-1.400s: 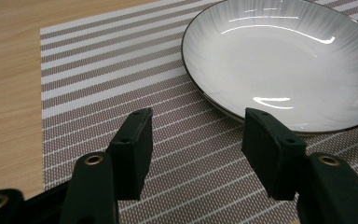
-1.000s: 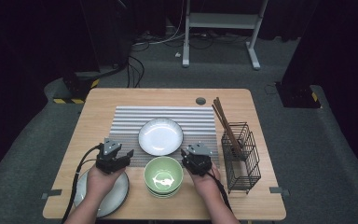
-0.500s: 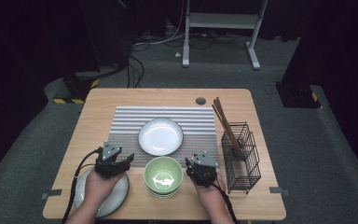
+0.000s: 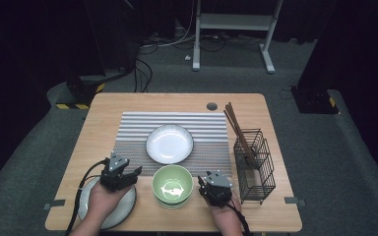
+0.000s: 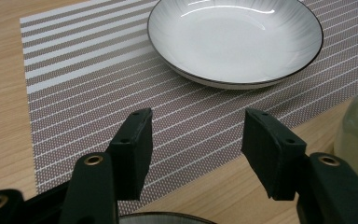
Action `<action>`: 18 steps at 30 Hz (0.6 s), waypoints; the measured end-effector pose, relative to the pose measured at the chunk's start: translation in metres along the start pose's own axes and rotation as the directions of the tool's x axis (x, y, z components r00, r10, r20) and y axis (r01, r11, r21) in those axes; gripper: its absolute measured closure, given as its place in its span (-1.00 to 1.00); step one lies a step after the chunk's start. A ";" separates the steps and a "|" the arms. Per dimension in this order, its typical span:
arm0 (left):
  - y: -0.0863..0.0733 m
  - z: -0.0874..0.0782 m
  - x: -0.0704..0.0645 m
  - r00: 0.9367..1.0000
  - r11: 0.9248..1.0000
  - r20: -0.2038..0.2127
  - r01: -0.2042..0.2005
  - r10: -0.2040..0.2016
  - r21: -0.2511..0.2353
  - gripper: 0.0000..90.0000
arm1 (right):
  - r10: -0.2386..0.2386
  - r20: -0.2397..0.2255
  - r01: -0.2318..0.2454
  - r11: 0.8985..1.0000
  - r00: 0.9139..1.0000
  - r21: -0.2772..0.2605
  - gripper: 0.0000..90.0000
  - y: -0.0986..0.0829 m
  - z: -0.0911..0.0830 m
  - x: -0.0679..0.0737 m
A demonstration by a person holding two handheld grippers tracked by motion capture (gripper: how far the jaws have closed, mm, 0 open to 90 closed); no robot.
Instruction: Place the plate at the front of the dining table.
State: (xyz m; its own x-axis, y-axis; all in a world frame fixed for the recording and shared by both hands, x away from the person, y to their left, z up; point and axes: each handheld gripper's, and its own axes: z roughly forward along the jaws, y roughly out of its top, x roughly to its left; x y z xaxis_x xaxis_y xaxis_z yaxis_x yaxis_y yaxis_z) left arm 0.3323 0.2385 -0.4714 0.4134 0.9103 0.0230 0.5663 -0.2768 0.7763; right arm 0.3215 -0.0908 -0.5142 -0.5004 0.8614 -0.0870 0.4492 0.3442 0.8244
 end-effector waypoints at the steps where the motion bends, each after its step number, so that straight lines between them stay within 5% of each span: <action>1: 0.000 -0.001 0.001 1.000 1.000 -0.008 0.008 -0.008 0.012 -0.05 | -0.002 -0.001 0.002 1.000 1.000 -0.002 0.35 0.000 0.000 0.000; 11: 0.005 0.000 -0.002 1.000 0.997 -0.004 0.022 -0.022 0.075 -0.09 | 0.021 -0.032 -0.021 1.000 0.999 -0.009 0.27 0.000 -0.001 -0.002; 18: 0.006 0.005 -0.008 0.999 0.990 0.002 -0.039 0.039 0.134 -0.13 | 0.033 -0.005 -0.034 0.999 0.999 -0.042 0.28 0.000 -0.006 -0.010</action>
State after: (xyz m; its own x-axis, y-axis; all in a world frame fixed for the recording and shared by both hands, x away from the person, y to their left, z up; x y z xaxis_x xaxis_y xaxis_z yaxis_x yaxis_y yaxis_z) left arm 0.3356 0.2280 -0.4700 0.4365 0.8982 0.0517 0.6405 -0.3506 0.6833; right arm 0.3222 -0.1015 -0.5096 -0.4889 0.8705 -0.0566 0.4346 0.2993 0.8494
